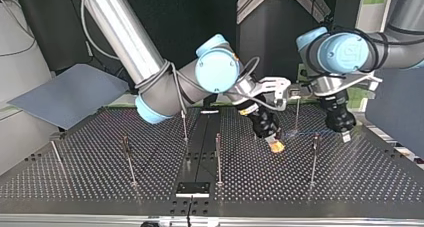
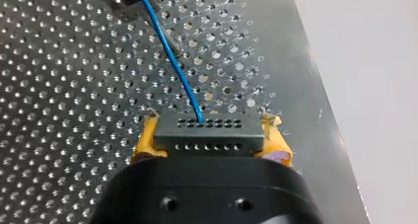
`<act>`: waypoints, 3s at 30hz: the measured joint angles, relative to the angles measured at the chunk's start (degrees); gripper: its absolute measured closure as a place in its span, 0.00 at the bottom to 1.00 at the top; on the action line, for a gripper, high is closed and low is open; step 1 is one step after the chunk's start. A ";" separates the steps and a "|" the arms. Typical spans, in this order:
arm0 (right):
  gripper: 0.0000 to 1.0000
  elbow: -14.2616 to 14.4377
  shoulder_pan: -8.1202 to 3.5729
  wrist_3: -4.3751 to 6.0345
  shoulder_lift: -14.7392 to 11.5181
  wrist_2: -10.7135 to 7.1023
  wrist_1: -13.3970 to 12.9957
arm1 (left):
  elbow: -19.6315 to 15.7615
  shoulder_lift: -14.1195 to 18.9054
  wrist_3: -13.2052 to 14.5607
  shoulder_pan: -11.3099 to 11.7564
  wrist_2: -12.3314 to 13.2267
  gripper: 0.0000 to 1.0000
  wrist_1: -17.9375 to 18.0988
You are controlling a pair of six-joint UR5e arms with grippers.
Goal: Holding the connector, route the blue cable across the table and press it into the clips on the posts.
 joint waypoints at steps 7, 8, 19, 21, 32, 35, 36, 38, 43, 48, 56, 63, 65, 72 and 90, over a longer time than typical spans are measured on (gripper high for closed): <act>1.00 -2.38 0.01 0.28 1.63 0.00 0.06 | 0.85 -0.42 -0.24 1.19 1.96 1.00 -0.03; 1.00 -2.47 0.04 0.29 1.79 -0.01 0.09 | 0.89 -0.45 -0.28 1.37 2.12 1.00 -0.01; 1.00 -2.63 0.51 -0.04 2.01 0.27 1.38 | 0.92 -1.02 -0.59 1.72 2.68 1.00 -1.18; 1.00 -2.63 0.65 -0.03 1.97 0.41 1.62 | 0.89 -0.84 -0.61 1.52 2.72 1.00 -1.38; 1.00 -1.38 0.50 0.57 2.10 0.72 1.76 | 0.78 -1.36 -1.27 1.66 3.61 1.00 -0.79; 1.00 -0.97 0.33 0.58 2.13 0.68 1.71 | 0.78 -1.47 -1.48 1.82 3.99 1.00 0.02; 1.00 -0.89 0.25 0.58 2.16 0.66 1.68 | 0.78 -1.49 -1.58 1.89 4.22 1.00 0.35; 1.00 -0.83 0.11 0.58 2.18 0.63 1.62 | 0.77 -1.52 -1.84 2.08 4.96 1.00 1.21; 1.00 -0.80 -0.42 0.58 2.27 0.52 1.49 | 1.00 -2.88 -2.38 2.67 7.25 1.00 3.21; 1.00 -0.79 -0.99 0.40 2.31 0.32 1.38 | 1.41 -4.58 -2.55 3.37 8.62 1.00 4.76; 1.00 -0.78 -2.03 0.17 2.37 0.17 1.13 | 2.96 -5.21 -3.44 4.84 11.02 1.00 7.15; 1.00 -0.79 -2.80 0.07 2.38 -0.30 0.86 | 4.66 -7.69 -3.93 5.74 13.47 1.00 6.61; 1.00 -0.79 -2.94 0.06 2.38 -0.38 0.85 | 4.81 -8.70 -3.95 5.94 13.86 1.00 6.72; 1.00 -0.80 -3.15 -0.10 2.39 -0.44 0.83 | 4.93 -10.32 -3.86 6.53 14.03 1.00 6.37; 1.00 -0.88 -3.42 -1.31 2.35 1.58 0.86 | 4.89 -7.54 -7.08 5.95 9.83 0.00 2.09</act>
